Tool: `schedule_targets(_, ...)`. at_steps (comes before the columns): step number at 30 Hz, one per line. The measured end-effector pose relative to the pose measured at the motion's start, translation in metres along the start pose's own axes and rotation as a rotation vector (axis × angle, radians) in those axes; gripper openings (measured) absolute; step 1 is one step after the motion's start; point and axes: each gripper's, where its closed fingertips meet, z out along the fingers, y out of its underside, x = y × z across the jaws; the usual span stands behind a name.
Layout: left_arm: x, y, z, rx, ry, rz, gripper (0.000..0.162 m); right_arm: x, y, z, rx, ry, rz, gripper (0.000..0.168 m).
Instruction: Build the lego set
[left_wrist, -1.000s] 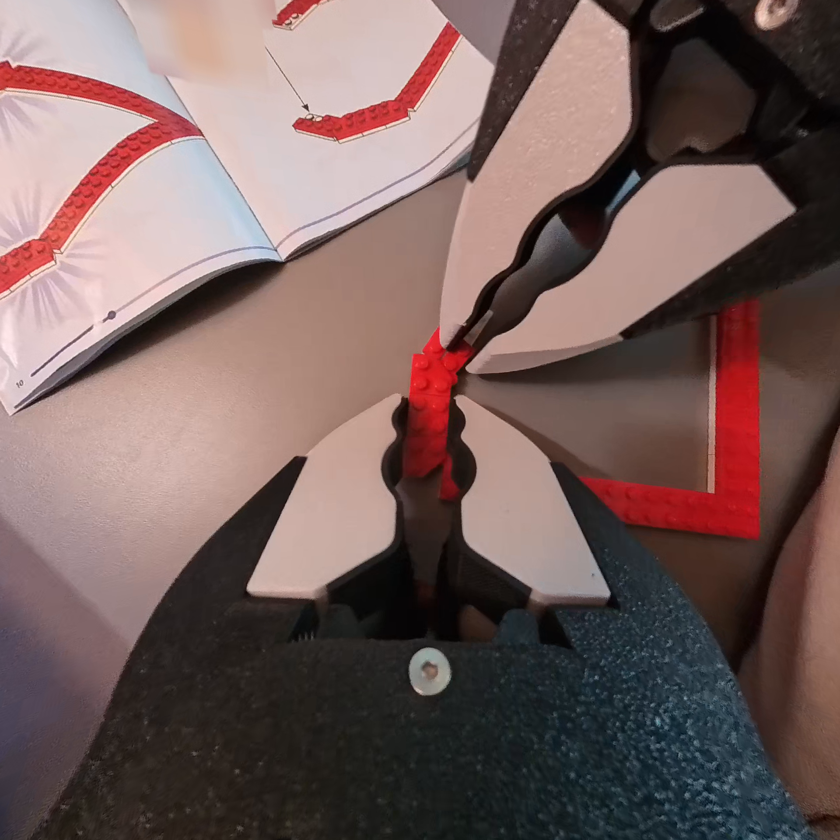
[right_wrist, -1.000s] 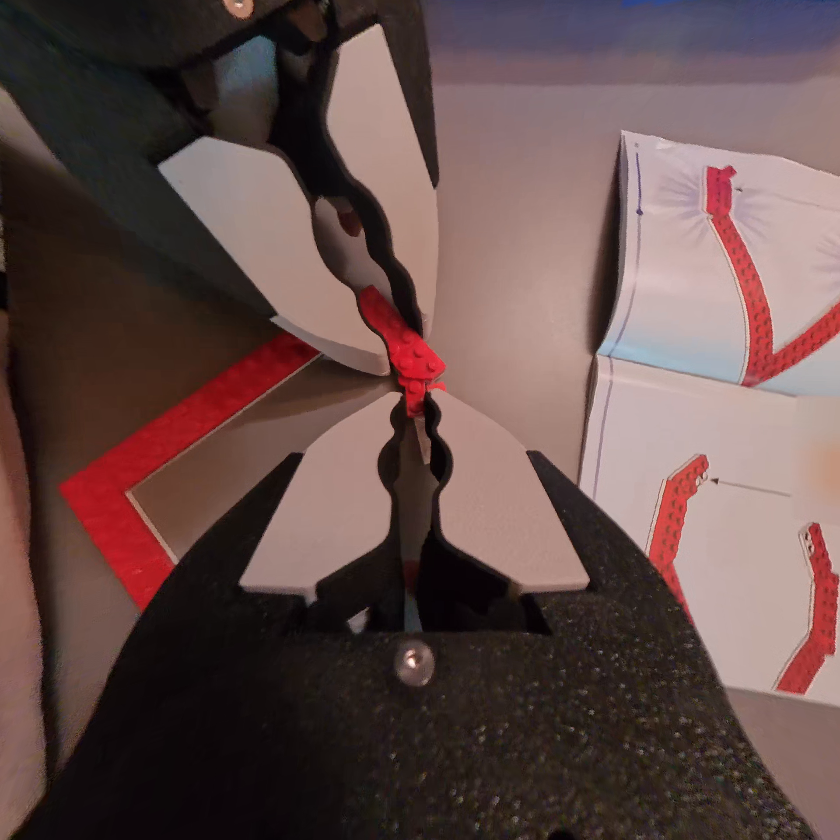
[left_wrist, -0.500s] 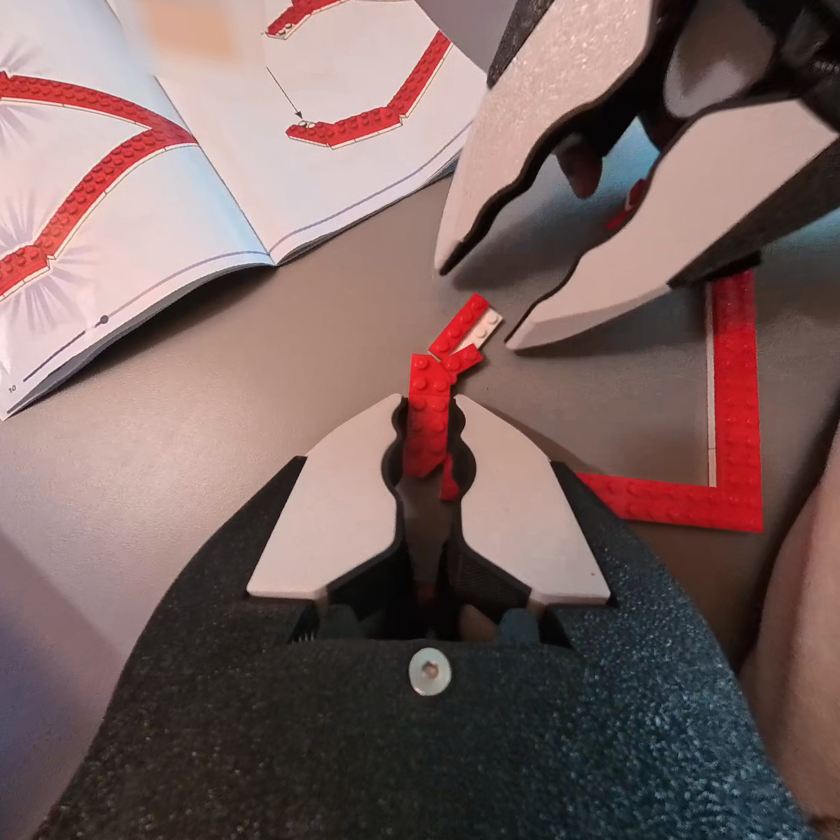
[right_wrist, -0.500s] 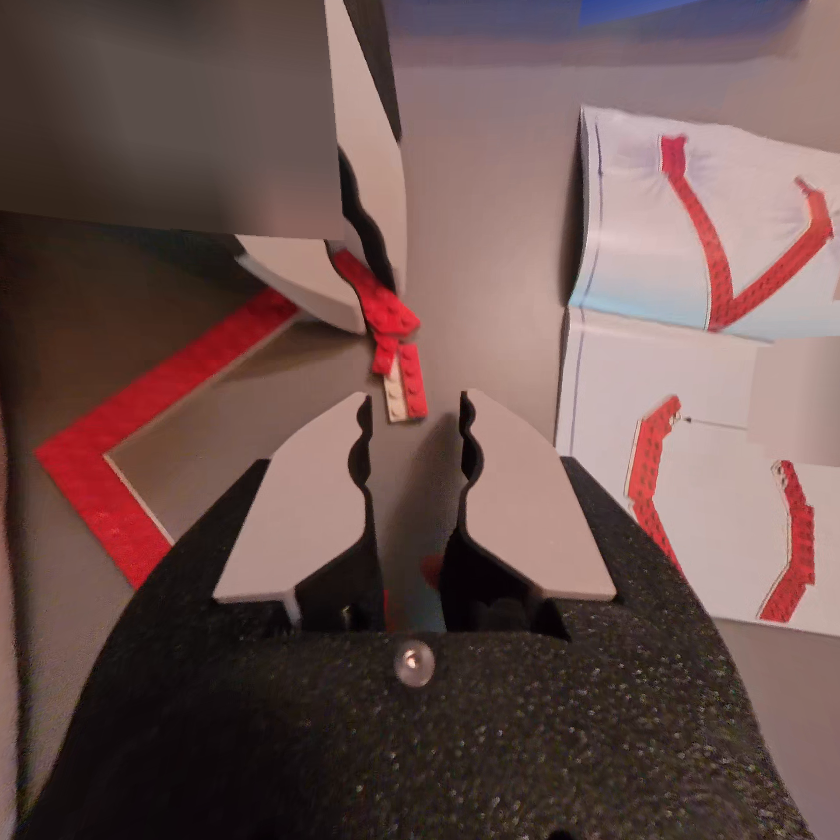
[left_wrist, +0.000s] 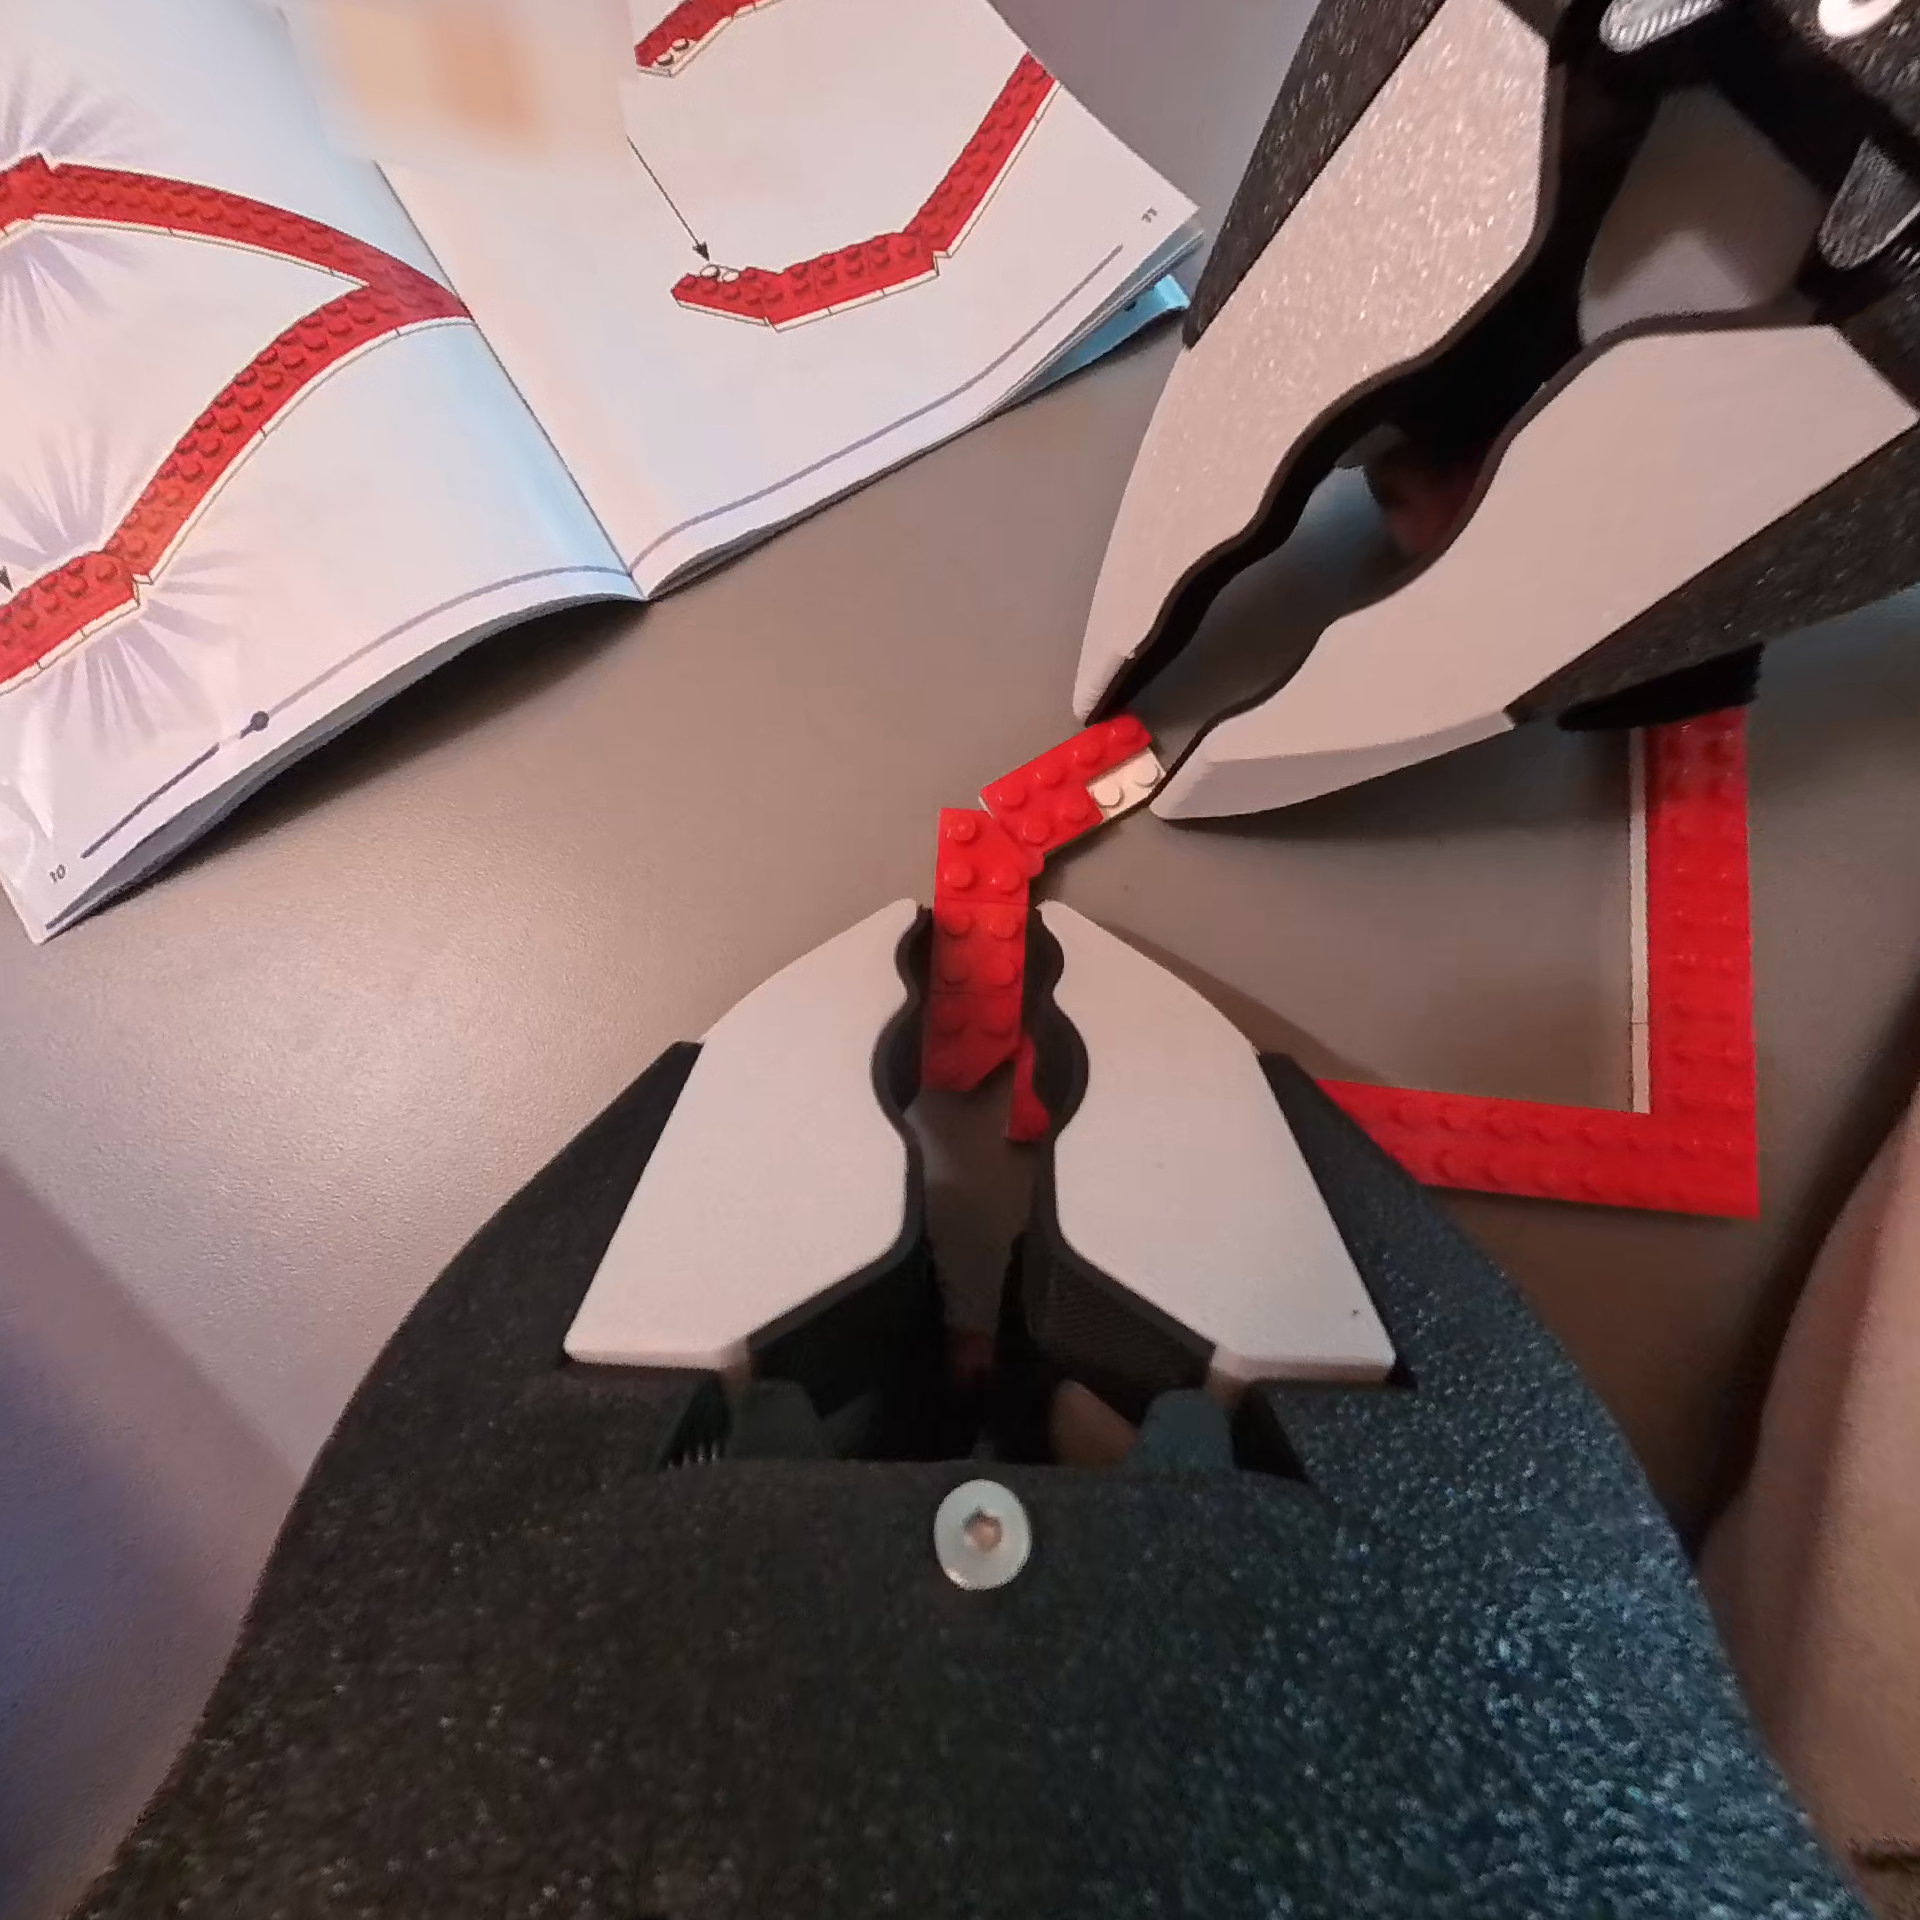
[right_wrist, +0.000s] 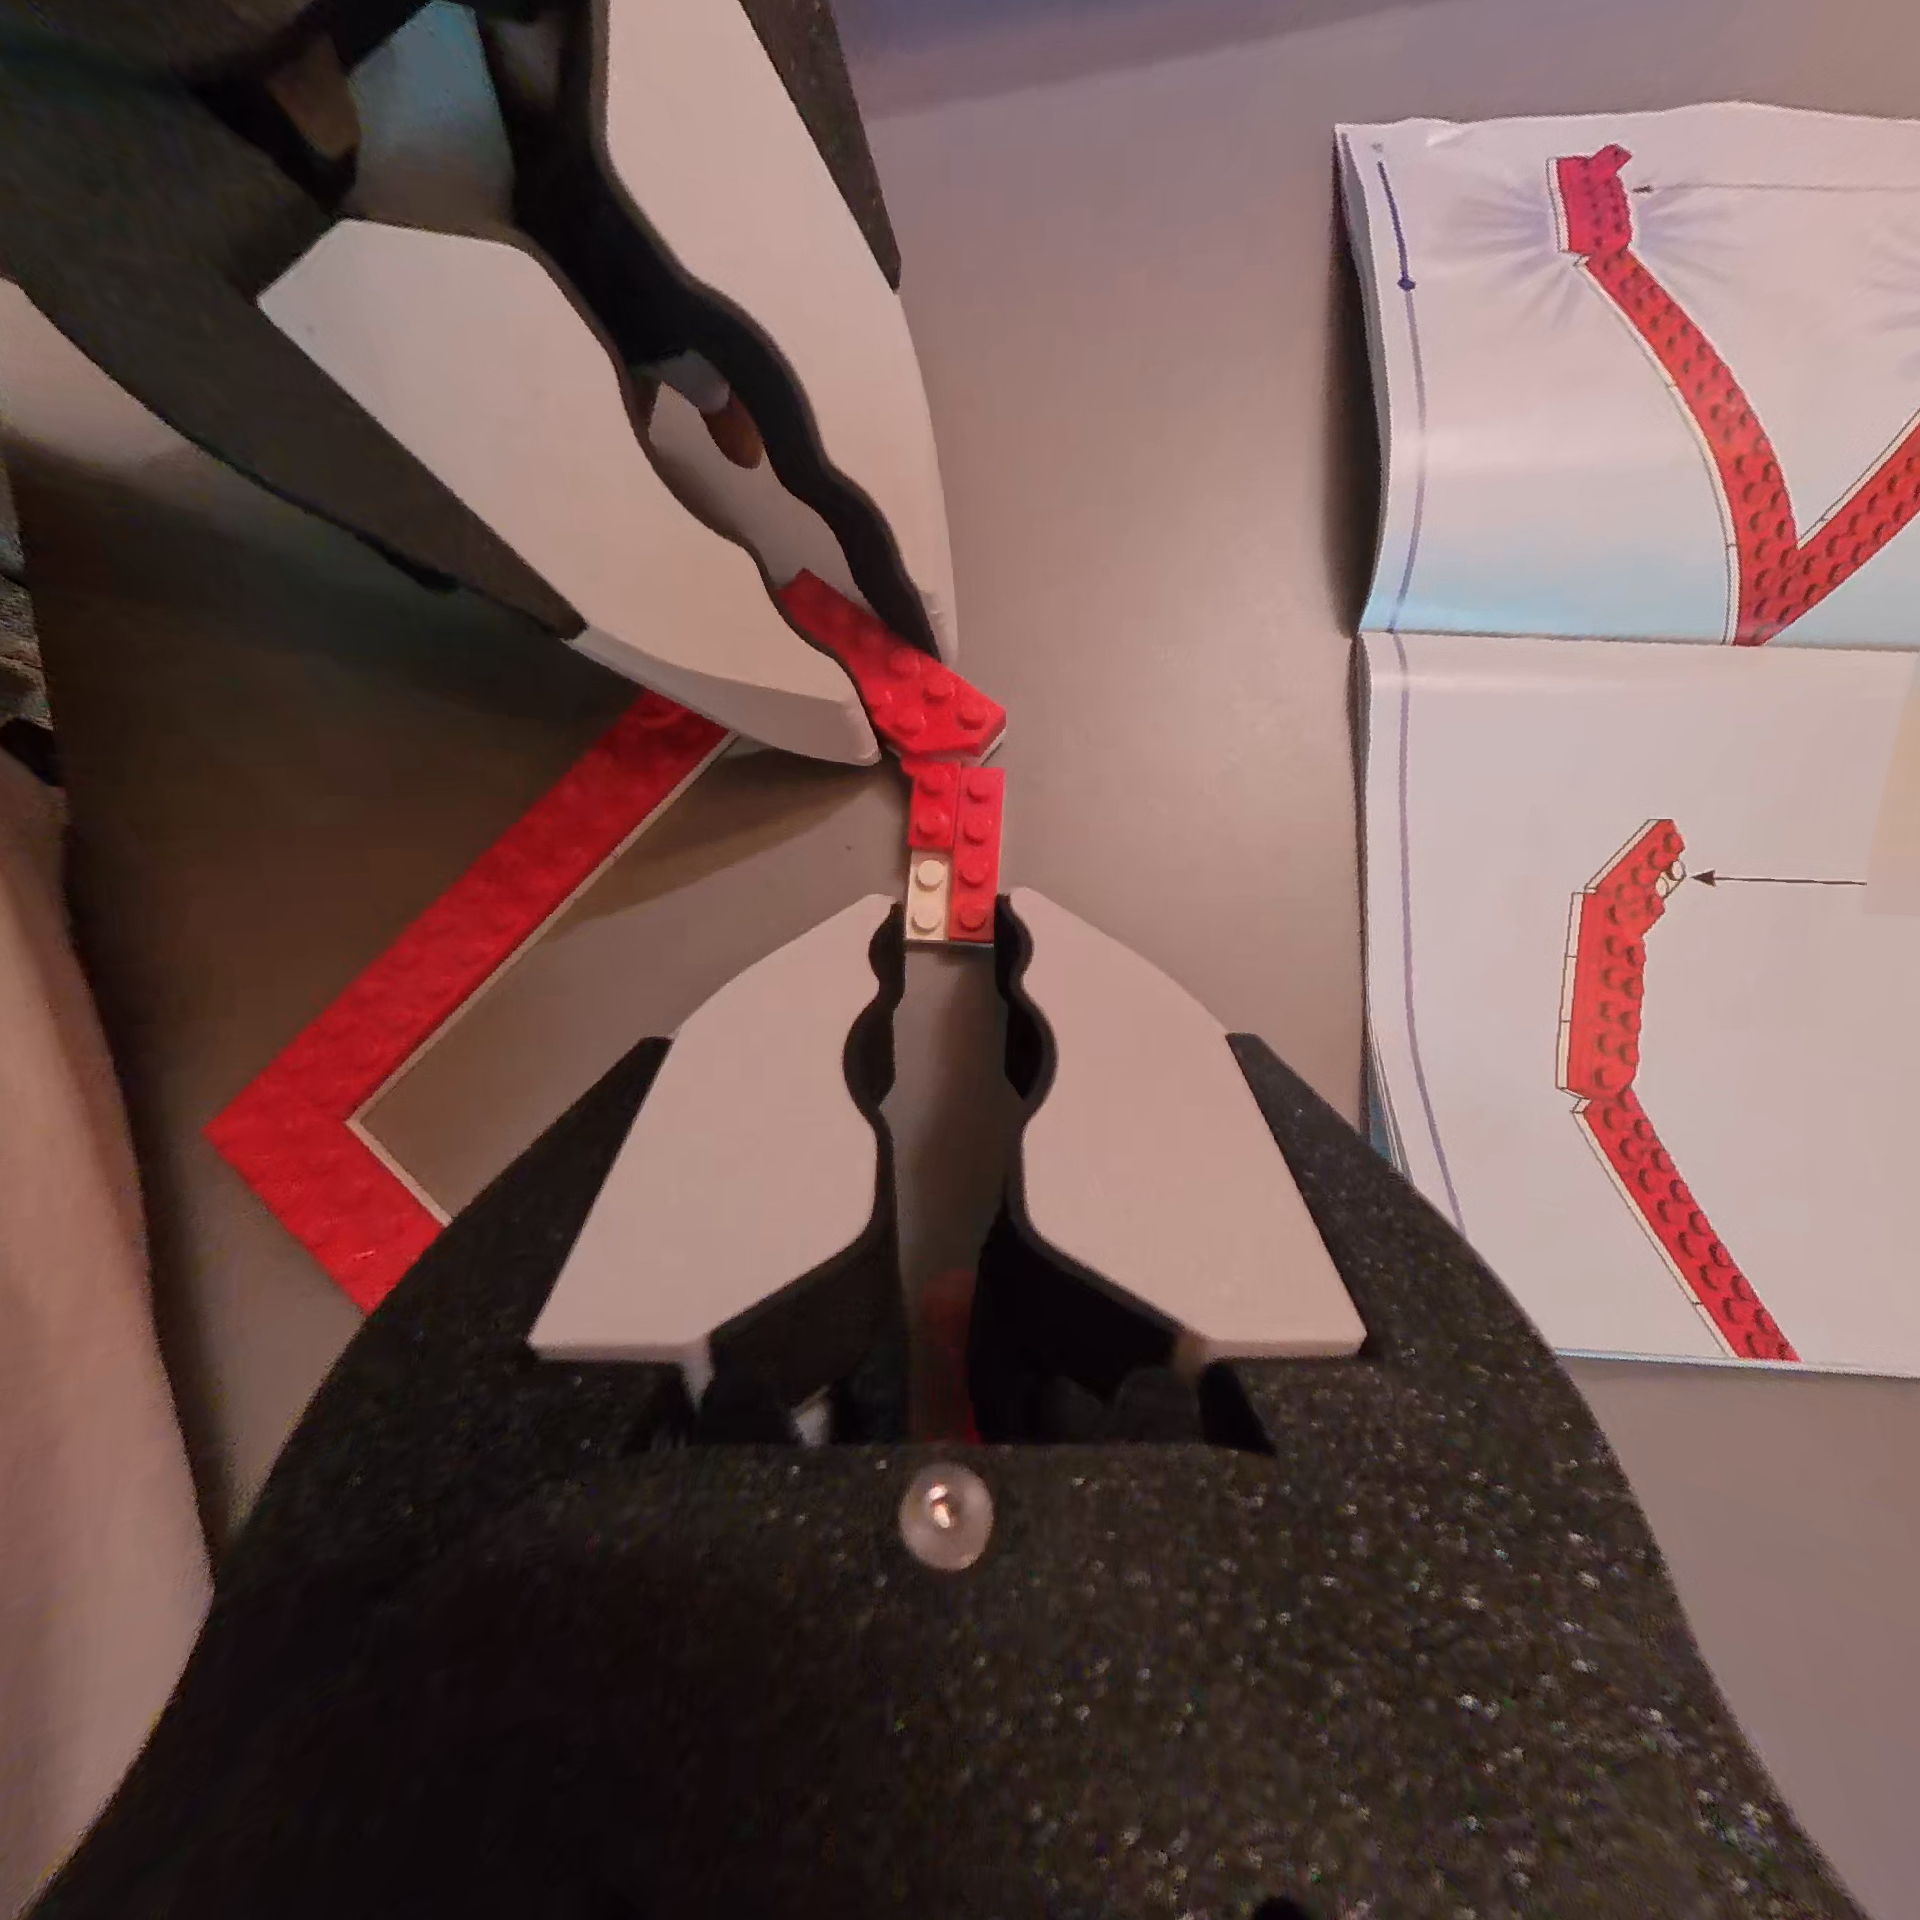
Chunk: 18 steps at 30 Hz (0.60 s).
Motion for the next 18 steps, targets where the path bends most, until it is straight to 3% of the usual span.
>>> schedule_targets(8, 0.001, 0.001, 0.000, -0.013, 0.005, 0.021, 0.017, 0.001, -0.002, -0.003, -0.009, -0.018, -0.016, 0.023)
schedule_targets(9, 0.001, 0.001, 0.000, -0.015, 0.005, 0.022, 0.017, 0.001, -0.008, -0.007, 0.023, -0.019, -0.035, 0.017)
schedule_targets(10, 0.001, 0.001, 0.000, -0.017, 0.005, 0.023, 0.017, -0.001, -0.016, -0.010, 0.068, -0.032, -0.055, 0.000)
schedule_targets(12, 0.001, 0.001, 0.000, -0.019, 0.005, 0.021, 0.017, -0.005, -0.026, -0.009, 0.097, -0.054, -0.066, 0.000)
schedule_targets(18, 0.002, 0.001, 0.000, -0.037, -0.002, 0.020, 0.017, -0.006, -0.018, 0.009, -0.029, -0.075, -0.024, 0.000)
